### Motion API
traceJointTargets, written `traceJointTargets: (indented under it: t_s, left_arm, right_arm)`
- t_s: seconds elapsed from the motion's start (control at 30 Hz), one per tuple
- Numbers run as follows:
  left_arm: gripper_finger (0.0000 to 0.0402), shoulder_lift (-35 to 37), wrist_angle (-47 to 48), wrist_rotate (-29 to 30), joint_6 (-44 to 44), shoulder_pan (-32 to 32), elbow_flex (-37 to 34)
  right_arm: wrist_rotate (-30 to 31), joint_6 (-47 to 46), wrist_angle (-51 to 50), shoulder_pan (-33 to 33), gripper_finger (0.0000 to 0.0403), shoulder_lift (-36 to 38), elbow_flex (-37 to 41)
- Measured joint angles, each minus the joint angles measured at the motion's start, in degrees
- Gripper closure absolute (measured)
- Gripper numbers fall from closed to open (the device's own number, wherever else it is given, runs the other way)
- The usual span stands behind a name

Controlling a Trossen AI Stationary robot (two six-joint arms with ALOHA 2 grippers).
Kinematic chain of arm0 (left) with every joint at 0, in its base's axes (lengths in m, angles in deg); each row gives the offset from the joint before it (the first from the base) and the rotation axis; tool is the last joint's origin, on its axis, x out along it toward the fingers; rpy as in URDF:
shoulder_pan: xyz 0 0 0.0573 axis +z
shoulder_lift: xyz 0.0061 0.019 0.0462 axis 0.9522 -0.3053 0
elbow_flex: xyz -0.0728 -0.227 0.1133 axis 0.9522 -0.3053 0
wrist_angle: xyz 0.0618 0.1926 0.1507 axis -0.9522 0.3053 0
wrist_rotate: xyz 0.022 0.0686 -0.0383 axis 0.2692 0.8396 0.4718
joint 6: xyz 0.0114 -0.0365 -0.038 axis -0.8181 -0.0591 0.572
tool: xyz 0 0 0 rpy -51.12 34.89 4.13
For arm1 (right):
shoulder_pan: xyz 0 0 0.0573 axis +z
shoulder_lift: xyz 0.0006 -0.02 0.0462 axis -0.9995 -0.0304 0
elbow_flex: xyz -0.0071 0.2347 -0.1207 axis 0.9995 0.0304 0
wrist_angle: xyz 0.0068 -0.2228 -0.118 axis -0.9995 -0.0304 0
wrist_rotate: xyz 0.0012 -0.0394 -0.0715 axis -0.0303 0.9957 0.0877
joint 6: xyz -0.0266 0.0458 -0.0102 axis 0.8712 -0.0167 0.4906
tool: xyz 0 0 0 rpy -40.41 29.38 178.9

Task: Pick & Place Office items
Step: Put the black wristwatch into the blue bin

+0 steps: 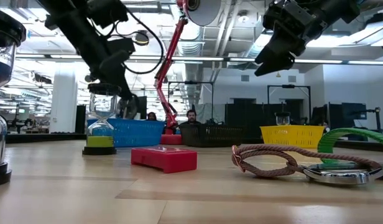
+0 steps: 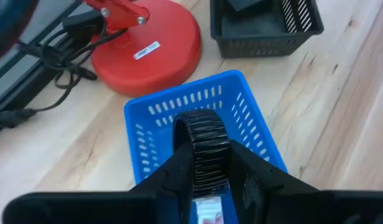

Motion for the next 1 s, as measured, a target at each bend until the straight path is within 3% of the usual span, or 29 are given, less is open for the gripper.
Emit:
traceJointTargets:
  t_s: [0.23,0.43,1.0]
  left_arm:
    - [0.0325,-0.6,-6.6,1.3,0.0,0.0,-2.2]
    - [0.0327,-0.5,-7.3,4.3,0.1,0.0,-2.3]
    - [0.0325,-3.0,-11.8,4.6,1.5,0.0,-2.3]
  right_arm:
    - [0.0,0.0,-0.2,-0.4,0.0099,0.0,0.0]
    - [0.0,0.0,-0.2,-0.4,0.0099,0.0,0.0]
    - [0.0,0.0,-0.1,-0.4,0.0099,0.0,0.0]
